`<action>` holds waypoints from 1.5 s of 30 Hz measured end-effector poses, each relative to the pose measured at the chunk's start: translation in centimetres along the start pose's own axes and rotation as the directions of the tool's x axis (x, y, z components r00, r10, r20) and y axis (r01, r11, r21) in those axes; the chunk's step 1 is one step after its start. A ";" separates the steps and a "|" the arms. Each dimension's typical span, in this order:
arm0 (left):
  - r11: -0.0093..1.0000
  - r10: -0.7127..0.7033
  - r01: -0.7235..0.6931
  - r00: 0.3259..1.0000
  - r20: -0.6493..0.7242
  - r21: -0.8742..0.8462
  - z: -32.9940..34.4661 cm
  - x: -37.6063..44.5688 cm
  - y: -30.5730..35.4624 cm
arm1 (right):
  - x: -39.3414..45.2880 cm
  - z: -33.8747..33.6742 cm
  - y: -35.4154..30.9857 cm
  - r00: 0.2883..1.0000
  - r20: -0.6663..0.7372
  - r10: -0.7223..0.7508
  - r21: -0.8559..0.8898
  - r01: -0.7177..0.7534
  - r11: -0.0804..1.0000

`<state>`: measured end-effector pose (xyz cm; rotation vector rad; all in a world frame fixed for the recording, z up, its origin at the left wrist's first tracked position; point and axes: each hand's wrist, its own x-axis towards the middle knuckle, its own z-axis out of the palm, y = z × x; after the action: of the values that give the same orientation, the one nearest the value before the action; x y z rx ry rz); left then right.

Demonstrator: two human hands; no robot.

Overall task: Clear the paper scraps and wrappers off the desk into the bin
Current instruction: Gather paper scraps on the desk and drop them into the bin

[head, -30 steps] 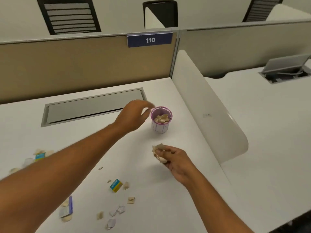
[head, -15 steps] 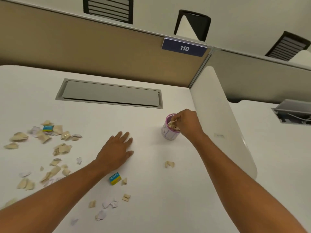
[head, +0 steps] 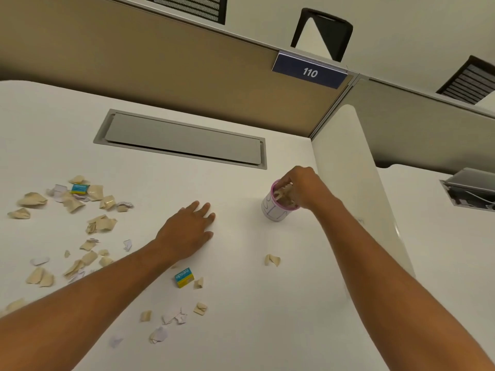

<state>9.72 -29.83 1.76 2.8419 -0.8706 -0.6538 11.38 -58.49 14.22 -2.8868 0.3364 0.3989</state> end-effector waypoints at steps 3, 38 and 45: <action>1.000 -0.004 0.004 1.000 -0.003 0.026 -0.2 0.0 0.2 | 0.1 -0.9 0.1 1.000 -0.001 0.000 0.017 0.000 1.000; 0.994 0.109 -0.110 0.988 -0.107 0.001 4.1 -0.4 -2.2 | -12.5 14.7 -1.5 0.939 -0.343 -0.022 0.311 0.136 0.941; 0.991 0.130 -0.129 0.983 -0.128 0.020 5.7 0.5 -2.7 | -7.1 5.8 -0.6 0.774 -0.633 -0.008 0.364 0.307 0.879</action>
<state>9.01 -27.61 -4.17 2.7715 -1.0295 -0.4445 3.44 -55.14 10.88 -2.4592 0.2252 -0.6103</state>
